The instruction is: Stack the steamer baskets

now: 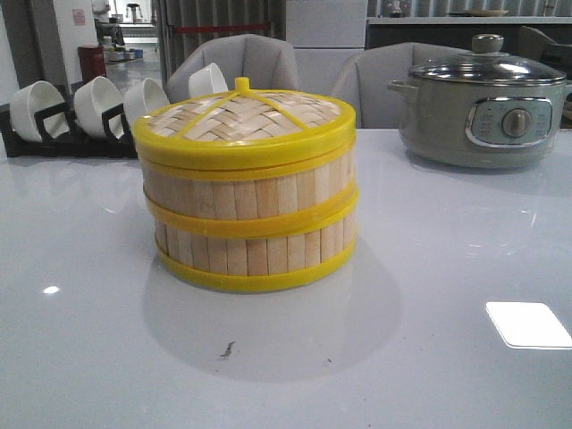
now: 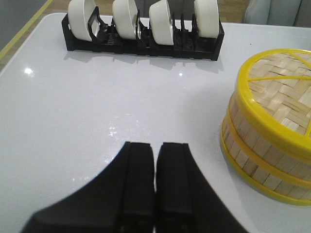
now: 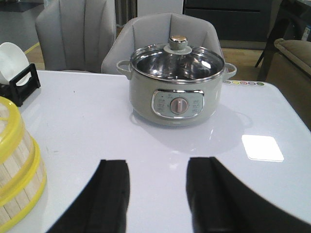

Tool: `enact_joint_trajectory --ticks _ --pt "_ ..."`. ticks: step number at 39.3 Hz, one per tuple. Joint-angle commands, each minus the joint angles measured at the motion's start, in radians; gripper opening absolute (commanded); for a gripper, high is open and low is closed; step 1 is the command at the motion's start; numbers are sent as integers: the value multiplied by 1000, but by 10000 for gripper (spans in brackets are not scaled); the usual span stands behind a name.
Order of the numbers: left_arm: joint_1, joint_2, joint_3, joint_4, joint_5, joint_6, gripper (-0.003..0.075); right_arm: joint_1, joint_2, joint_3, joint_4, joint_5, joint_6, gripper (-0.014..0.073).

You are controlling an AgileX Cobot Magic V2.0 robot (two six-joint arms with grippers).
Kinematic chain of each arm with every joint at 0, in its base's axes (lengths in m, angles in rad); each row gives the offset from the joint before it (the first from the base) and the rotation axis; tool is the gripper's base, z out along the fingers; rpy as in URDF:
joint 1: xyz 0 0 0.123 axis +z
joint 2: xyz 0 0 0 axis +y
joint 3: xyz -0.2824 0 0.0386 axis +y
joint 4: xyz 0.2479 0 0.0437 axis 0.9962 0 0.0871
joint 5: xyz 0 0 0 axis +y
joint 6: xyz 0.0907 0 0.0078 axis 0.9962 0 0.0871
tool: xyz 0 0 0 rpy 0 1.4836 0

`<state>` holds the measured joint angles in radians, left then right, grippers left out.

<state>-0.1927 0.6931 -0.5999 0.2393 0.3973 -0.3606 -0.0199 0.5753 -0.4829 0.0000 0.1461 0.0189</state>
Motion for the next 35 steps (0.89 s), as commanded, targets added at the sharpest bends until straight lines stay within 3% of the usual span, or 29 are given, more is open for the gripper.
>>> enact_joint_trajectory --ticks 1,12,20,23,27,35 --pt "-6 1 -27 8 -84 -7 95 -6 -65 52 0 -108 -2 390" --pt "-6 1 -27 8 -84 -7 95 -6 -230 254 0 -159 -2 390" --pt "-6 1 -27 8 -84 -7 95 -22 -262 286 0 -164 -2 384" --pt "-6 1 -27 8 -84 -7 95 -30 -262 286 0 -169 -2 309" --pt "-6 1 -27 8 -84 -7 95 -33 -262 283 -5 -169 -3 43" --pt "-6 1 -27 8 -84 -7 95 -33 -262 283 -5 -183 -3 71"
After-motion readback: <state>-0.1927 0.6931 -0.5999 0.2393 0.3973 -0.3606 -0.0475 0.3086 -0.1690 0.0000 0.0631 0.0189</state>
